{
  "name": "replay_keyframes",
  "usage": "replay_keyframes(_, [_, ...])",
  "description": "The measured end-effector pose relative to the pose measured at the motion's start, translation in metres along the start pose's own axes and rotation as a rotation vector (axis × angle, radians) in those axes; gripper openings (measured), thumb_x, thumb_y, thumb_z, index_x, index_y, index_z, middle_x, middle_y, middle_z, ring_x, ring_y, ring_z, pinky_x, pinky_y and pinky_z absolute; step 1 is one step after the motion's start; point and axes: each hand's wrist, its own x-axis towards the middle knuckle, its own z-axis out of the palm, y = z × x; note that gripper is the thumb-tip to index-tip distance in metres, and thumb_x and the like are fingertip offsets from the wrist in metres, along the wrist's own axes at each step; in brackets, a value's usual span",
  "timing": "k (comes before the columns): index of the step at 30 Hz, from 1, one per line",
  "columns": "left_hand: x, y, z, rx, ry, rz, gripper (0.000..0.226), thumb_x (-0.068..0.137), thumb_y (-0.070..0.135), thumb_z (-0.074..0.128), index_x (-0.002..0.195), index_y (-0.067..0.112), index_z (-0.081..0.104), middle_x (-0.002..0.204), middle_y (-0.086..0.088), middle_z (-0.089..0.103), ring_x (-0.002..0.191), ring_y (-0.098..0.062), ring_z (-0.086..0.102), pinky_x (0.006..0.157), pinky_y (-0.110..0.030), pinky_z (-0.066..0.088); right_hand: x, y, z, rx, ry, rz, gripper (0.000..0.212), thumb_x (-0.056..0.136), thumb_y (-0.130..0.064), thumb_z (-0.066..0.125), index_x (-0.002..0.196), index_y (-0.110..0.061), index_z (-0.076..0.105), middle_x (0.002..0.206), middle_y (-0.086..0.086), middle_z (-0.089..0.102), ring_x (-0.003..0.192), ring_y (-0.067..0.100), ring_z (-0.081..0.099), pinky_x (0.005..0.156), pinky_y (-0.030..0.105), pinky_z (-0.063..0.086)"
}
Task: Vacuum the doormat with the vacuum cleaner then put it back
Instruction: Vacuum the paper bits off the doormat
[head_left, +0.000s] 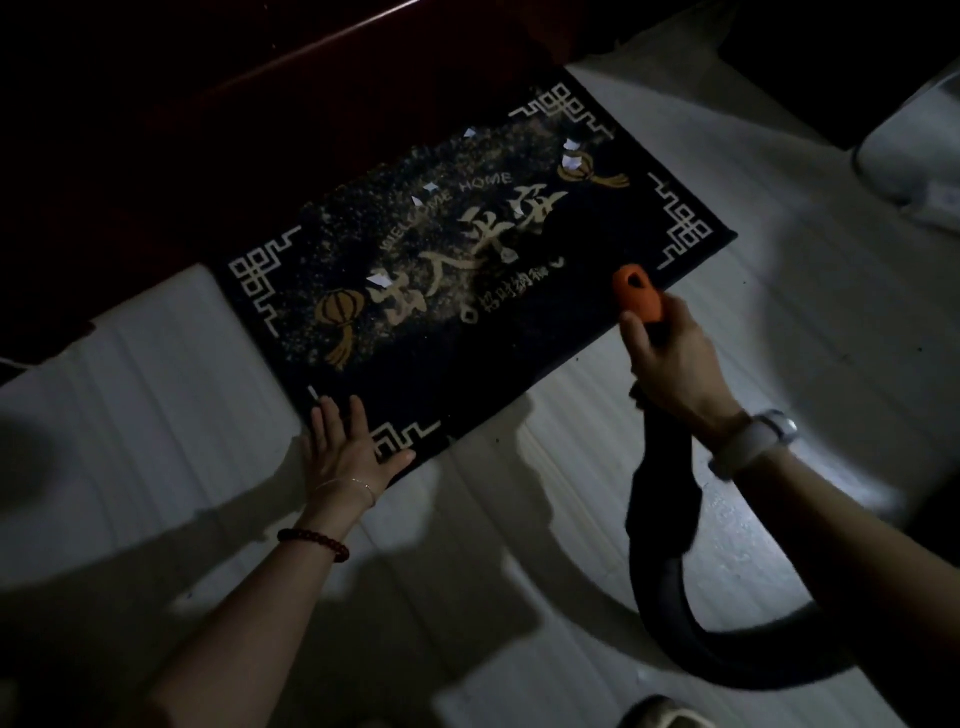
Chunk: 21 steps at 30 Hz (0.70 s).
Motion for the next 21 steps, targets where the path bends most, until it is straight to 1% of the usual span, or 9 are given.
replay_keyframes(2, [0.0, 0.001, -0.001, 0.003, -0.015, -0.004, 0.1, 0.083, 0.061, 0.05, 0.148, 0.014, -0.011, 0.154, -0.016, -0.019, 0.143, -0.029, -0.018, 0.115, -0.043, -0.006, 0.019, -0.007, 0.006, 0.026, 0.015, 0.041, 0.047, 0.096, -0.037, 0.042, 0.133, -0.011, 0.034, 0.084, 0.011, 0.059, 0.047, 0.02, 0.058, 0.034, 0.02, 0.046])
replay_keyframes(3, [0.0, 0.001, -0.001, 0.004, -0.021, -0.005, 0.1, 0.083, 0.061, 0.05, 0.147, 0.014, -0.012, 0.154, -0.016, -0.02, 0.142, -0.029, -0.018, 0.115, -0.044, -0.007, 0.026, -0.011, 0.009, 0.036, 0.003, 0.062, 0.047, 0.096, -0.038, 0.042, 0.133, -0.011, 0.034, 0.086, 0.012, 0.058, 0.048, 0.021, 0.058, 0.034, 0.022, 0.047])
replay_keyframes(6, [0.0, 0.0, 0.0, -0.011, -0.014, 0.002, 0.101, 0.083, 0.061, 0.05, 0.147, 0.014, -0.013, 0.154, -0.016, -0.021, 0.142, -0.03, -0.019, 0.116, -0.043, -0.005, 0.03, -0.015, 0.025, 0.054, -0.087, 0.087, 0.044, 0.096, -0.037, 0.042, 0.13, -0.012, 0.034, 0.074, 0.005, 0.053, 0.047, 0.021, 0.057, 0.031, 0.021, 0.046])
replay_keyframes(9, [0.001, -0.001, 0.002, -0.045, -0.016, 0.004, 0.101, 0.084, 0.06, 0.051, 0.147, 0.014, -0.013, 0.153, -0.016, -0.022, 0.142, -0.03, -0.021, 0.117, -0.042, -0.004, 0.024, -0.011, 0.026, 0.115, -0.154, 0.115, 0.046, 0.095, -0.039, 0.043, 0.133, -0.015, 0.032, 0.074, 0.006, 0.052, 0.05, 0.022, 0.058, 0.038, 0.027, 0.05])
replay_keyframes(12, [0.002, 0.0, 0.002, -0.05, -0.016, 0.002, 0.101, 0.083, 0.059, 0.051, 0.147, 0.014, -0.014, 0.153, -0.016, -0.022, 0.141, -0.03, -0.021, 0.117, -0.041, -0.005, 0.026, -0.008, 0.009, 0.254, -0.165, 0.177, 0.048, 0.096, -0.037, 0.044, 0.135, -0.013, 0.033, 0.072, 0.009, 0.05, 0.052, 0.023, 0.054, 0.047, 0.03, 0.049])
replay_keyframes(16, [0.001, 0.0, 0.002, -0.044, -0.011, -0.002, 0.101, 0.084, 0.059, 0.052, 0.147, 0.014, -0.013, 0.153, -0.017, -0.021, 0.141, -0.03, -0.021, 0.116, -0.041, -0.006, 0.03, -0.003, -0.006, 0.372, -0.164, 0.237, 0.049, 0.095, -0.037, 0.046, 0.136, -0.012, 0.035, 0.071, 0.01, 0.049, 0.052, 0.022, 0.051, 0.045, 0.028, 0.047])
replay_keyframes(21, [0.0, 0.001, 0.0, -0.04, -0.01, 0.001, 0.1, 0.084, 0.058, 0.052, 0.147, 0.013, -0.012, 0.153, -0.017, -0.021, 0.142, -0.031, -0.021, 0.116, -0.041, -0.006, 0.026, -0.008, 0.006, 0.369, -0.213, 0.216, 0.048, 0.095, -0.036, 0.046, 0.135, -0.012, 0.035, 0.07, 0.011, 0.049, 0.052, 0.023, 0.051, 0.046, 0.029, 0.046])
